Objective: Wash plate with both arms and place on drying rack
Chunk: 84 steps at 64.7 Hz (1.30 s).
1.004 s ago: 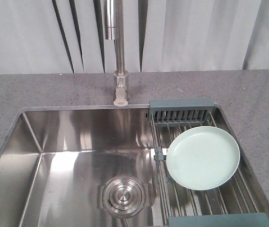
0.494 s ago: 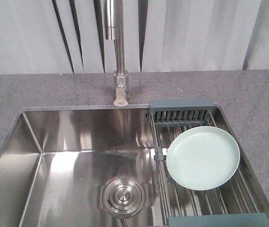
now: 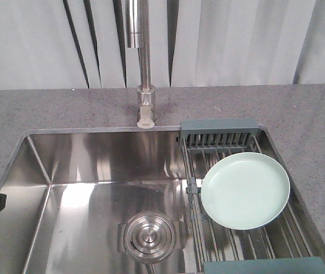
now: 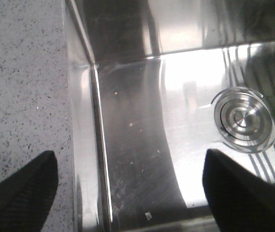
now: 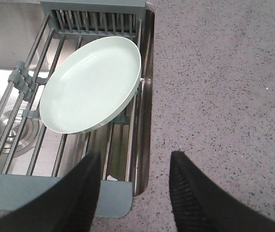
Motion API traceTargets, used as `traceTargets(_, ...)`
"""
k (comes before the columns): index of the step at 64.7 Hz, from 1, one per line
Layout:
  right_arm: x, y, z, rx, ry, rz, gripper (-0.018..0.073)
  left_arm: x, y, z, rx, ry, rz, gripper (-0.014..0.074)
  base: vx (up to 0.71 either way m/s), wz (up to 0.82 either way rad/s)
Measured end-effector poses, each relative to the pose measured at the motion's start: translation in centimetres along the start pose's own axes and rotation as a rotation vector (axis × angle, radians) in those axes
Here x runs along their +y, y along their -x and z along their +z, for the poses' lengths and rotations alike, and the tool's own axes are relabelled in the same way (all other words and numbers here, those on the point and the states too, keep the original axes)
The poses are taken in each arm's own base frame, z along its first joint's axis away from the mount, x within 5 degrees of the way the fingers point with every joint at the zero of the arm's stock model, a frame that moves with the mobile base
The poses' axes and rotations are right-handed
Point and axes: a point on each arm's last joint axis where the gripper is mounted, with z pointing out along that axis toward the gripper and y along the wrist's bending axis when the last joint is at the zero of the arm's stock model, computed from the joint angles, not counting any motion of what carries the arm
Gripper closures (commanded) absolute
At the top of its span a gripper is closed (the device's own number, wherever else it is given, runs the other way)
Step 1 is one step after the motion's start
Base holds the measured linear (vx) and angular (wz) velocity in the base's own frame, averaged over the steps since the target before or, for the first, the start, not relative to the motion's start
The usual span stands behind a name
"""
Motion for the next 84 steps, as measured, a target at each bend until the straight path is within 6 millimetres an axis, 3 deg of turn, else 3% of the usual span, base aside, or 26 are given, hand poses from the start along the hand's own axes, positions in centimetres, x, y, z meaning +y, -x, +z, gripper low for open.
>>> traceTargets(15, 0.0, 0.0, 0.0, 0.0, 0.0, 0.002, 0.0222, -0.5, 4.5, -1.4, -0.062, -0.009, 0.017, 0.0169, 0.0, 0.0)
traceTargets(33, 0.0, 0.0, 0.0, 0.001, 0.0, 0.002, 0.0222, -2.3, 9.0, 0.1, -0.009, -0.103, 0.139, 0.0233, 0.0, 0.0)
traceTargets(46, 0.0, 0.0, 0.0, 0.002, 0.0, 0.002, 0.023, -4.2, 11.1, 2.5, 0.025, -0.243, 0.224, 0.029, 0.0, 0.0)
traceTargets(59, 0.0, -0.1, 0.0, 0.006, 0.0, 0.002, 0.0233, -5.8, 12.5, 5.7, 0.04, -0.347, 0.296, 0.0454, 0.0, 0.0)
traceTargets(72, 0.0, -0.1, 0.0, 0.006, 0.0, 0.002, 0.0233, -7.1, 12.4, 9.6, 0.047, -0.447, 0.366, 0.0606, 0.0, 0.0)
traceTargets(84, 0.0, -0.1, 0.0, 0.006, 0.0, 0.002, 0.0233, -8.0, 12.1, 12.8, 0.016, -0.524, 0.484, 0.0604, 0.0, 0.0)
